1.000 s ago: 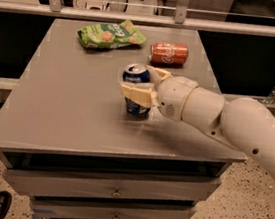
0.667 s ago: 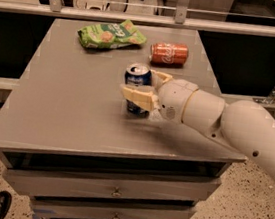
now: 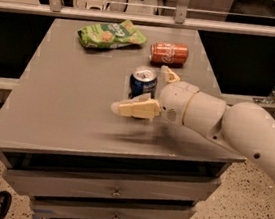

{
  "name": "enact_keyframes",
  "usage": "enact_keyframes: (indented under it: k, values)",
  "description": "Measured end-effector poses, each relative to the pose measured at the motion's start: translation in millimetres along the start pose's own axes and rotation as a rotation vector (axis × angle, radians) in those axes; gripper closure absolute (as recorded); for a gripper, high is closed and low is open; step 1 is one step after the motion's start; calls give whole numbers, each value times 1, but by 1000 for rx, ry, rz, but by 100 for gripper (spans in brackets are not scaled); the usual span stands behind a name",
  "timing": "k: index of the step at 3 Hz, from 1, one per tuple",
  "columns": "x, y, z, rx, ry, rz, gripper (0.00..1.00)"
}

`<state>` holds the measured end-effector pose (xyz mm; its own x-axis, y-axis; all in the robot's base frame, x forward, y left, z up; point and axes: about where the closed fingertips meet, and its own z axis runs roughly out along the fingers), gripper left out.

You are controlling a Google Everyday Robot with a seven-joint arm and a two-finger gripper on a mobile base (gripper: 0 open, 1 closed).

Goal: Place pepsi can upright

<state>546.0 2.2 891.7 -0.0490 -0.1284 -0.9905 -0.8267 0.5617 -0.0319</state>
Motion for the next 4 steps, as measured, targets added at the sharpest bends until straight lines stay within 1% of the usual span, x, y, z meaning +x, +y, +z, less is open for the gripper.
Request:
enact_keyframes:
  k: [1,2,3,4]
  values:
    - [3,-6,-9,0,29,-25,0]
    - [6,-30,-41,23,81,-89,0]
    - [14,-63,-89,27,140,-148,0]
    - [15,-88,-128,31,183,-189,0]
